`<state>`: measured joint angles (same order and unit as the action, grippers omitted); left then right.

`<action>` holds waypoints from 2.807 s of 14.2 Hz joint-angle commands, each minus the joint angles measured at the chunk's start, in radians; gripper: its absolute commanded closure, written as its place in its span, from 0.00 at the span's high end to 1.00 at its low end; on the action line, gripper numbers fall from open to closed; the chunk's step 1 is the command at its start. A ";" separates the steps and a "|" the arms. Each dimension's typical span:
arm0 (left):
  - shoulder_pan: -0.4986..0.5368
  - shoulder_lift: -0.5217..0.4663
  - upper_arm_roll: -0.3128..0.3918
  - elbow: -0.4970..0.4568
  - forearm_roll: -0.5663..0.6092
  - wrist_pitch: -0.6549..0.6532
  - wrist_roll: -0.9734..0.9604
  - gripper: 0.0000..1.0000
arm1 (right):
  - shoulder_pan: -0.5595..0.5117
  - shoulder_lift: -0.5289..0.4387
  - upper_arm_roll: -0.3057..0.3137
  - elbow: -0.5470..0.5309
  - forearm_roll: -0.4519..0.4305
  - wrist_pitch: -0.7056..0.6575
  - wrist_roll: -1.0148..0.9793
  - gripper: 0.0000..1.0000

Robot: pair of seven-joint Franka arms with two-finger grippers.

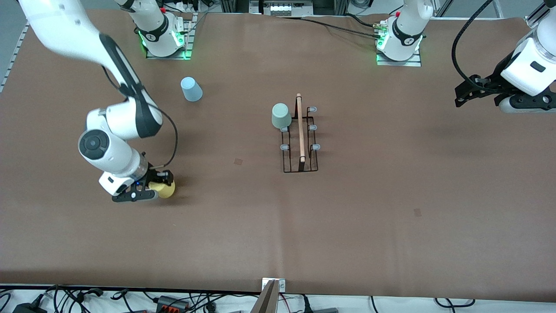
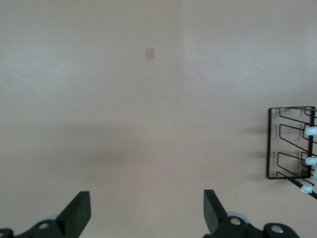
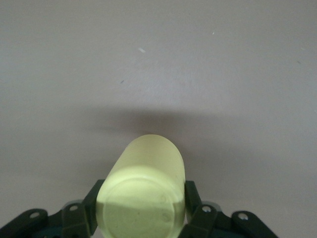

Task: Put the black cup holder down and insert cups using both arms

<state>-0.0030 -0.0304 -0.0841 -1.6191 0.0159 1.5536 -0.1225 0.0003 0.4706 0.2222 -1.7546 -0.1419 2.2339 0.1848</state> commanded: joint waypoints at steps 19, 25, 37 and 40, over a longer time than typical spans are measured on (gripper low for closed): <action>0.003 0.015 -0.002 0.030 -0.007 -0.012 0.000 1.00 | 0.592 0.140 -0.004 0.345 -0.025 -0.036 1.071 0.18; 0.003 0.015 -0.002 0.030 -0.007 -0.013 0.000 1.00 | 0.635 0.161 -0.003 0.343 -0.036 -0.022 1.101 0.22; 0.003 0.020 -0.002 0.031 -0.008 -0.012 0.000 1.00 | 0.505 0.065 0.006 0.279 -0.073 -0.087 0.962 1.00; 0.003 0.020 -0.002 0.031 -0.008 -0.013 0.000 1.00 | 0.309 -0.073 0.060 0.199 -0.061 -0.251 0.730 1.00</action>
<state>-0.0026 -0.0276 -0.0839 -1.6183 0.0159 1.5536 -0.1225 0.4462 0.5230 0.2258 -1.4542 -0.2104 2.0642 1.0384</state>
